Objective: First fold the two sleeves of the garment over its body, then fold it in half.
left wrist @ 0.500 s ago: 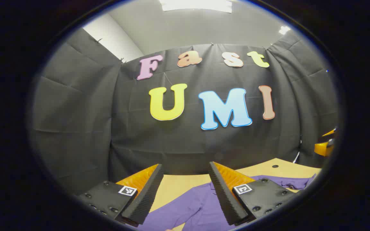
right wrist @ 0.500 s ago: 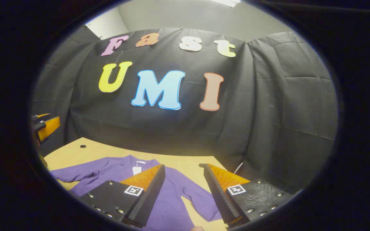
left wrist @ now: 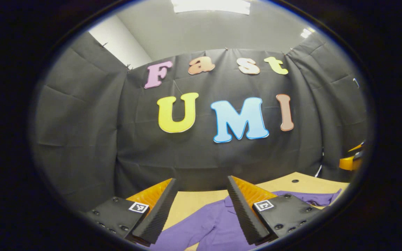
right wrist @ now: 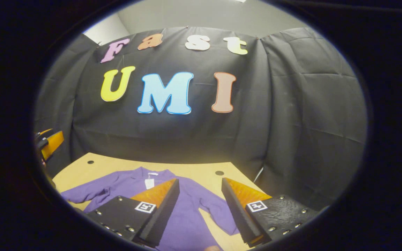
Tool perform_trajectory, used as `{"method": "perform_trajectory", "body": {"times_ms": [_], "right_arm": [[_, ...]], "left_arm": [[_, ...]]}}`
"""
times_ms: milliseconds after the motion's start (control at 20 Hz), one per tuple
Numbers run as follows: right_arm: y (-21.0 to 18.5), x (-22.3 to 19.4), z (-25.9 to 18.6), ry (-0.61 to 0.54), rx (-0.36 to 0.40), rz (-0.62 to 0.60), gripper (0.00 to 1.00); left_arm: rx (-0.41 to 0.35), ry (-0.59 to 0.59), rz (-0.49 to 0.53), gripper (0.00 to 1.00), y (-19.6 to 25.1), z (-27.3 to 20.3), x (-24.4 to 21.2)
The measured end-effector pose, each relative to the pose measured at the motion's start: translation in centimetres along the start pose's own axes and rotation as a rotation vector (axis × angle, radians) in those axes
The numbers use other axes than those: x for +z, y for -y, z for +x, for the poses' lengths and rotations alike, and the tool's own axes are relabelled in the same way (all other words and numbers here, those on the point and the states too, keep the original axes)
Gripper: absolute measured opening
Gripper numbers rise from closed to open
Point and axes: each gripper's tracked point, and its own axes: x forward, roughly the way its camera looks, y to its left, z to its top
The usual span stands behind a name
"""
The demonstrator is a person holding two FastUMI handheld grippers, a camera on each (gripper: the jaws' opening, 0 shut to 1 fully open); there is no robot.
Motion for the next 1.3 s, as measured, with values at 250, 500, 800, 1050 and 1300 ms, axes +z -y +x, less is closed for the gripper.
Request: {"method": "perform_trajectory", "body": {"times_ms": [250, 500, 800, 1050, 1300], "right_arm": [[0.7, -0.4, 0.5, -0.032, -0.026, 0.023, 0.8], [3.1, -2.9, 1.6, -0.132, -0.106, 0.074, 0.8], [8.4, -9.3, 3.3, -0.354, -0.259, 0.187, 0.8], [12.6, -15.6, 3.1, -0.55, -0.394, 0.299, 0.8], [14.7, -21.4, 3.3, -0.715, -0.479, 0.426, 0.8]], "left_arm": [[0.004, -0.01, -0.007, 0.94, 0.0, 0.3, -0.4], [0.015, -0.019, -0.004, 0.94, -0.4, 0.7, -0.9], [0.017, -0.057, -0.02, 0.94, -0.3, 2.3, -2.6], [0.012, -0.085, -0.021, 0.94, -0.1, 4.1, -3.9], [0.005, -0.111, -0.005, 0.94, 0.4, 5.3, -5.0]]}}
